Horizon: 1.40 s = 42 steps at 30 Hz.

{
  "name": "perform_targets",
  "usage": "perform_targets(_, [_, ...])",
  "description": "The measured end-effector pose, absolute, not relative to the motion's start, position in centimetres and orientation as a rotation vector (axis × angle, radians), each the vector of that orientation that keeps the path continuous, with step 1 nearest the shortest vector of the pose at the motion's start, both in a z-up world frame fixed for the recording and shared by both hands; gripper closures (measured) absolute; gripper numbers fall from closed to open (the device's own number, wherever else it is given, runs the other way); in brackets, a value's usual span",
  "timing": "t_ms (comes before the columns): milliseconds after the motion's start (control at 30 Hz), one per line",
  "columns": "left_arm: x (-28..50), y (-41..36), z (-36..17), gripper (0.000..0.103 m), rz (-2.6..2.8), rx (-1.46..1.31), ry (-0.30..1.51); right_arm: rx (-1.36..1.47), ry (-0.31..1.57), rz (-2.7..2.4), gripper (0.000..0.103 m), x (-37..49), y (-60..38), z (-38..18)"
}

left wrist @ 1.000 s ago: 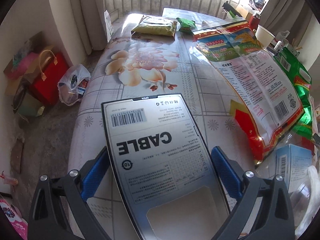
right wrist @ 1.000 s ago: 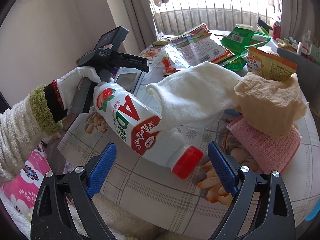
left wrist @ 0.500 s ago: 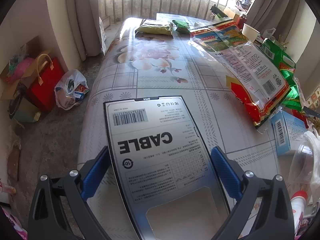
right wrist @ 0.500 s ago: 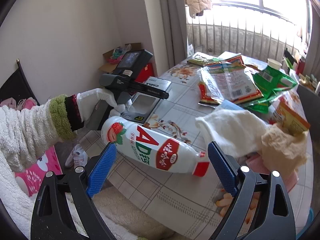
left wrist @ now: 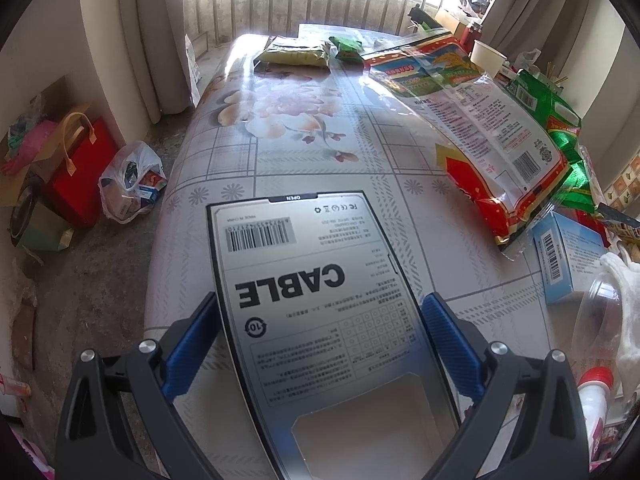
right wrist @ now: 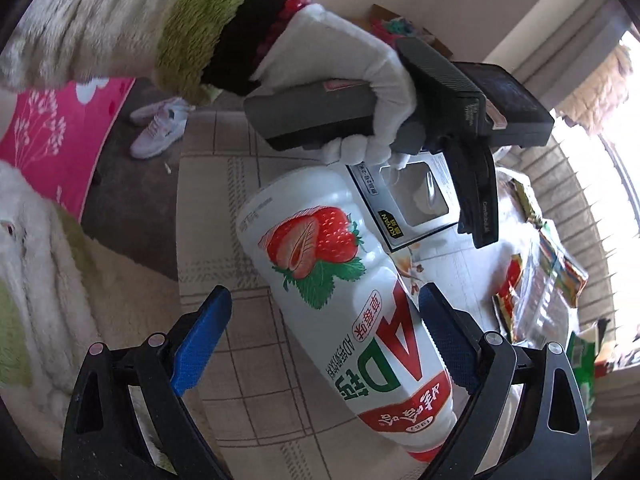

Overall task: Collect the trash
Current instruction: 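Grasp the white AD milk bottle with the right tool and lift it, then carry both items to the blue wastebasket and release them inside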

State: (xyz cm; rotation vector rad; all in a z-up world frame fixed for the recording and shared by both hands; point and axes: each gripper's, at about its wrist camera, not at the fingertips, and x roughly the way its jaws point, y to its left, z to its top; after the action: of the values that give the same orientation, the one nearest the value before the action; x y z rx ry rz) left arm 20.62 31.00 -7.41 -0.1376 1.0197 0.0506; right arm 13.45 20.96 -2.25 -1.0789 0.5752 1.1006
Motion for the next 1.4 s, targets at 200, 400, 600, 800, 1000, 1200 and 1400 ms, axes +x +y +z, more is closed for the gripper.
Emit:
perform_targets(200, [20.9,30.9,-7.4,0.006,0.038,-0.134,1.022,-1.123,0.582,1.074,0.022,14.2,22.0,-3.2])
perform_targets(400, [20.6,31.1,-7.0,0.008,0.025,-0.143,1.017,-1.057,0.609,1.059,0.036,14.6,22.9,-2.1])
perform_targets(600, [17.9,31.4,-5.5,0.011,0.035,-0.162,0.958,-0.816,0.677,1.039,0.042,14.7,21.0,0.9])
perform_targets(800, [14.3,30.6,-0.9,0.013,0.033,-0.179,0.847,-0.374,0.744,0.986,0.043,16.4,15.2,4.8])
perform_targets(1000, [12.4,26.6,5.4,0.014,-0.041,-0.152,0.739,0.04,0.702,0.906,0.043,16.5,7.2,7.2])
perform_targets(1200, [13.8,17.0,11.3,0.016,-0.281,-0.119,0.661,0.233,0.587,0.706,0.043,15.0,-2.3,9.5])
perform_targets(1400, [16.9,3.2,15.1,0.016,-0.602,-0.074,0.648,0.349,0.462,0.388,0.043,11.4,-14.1,11.6])
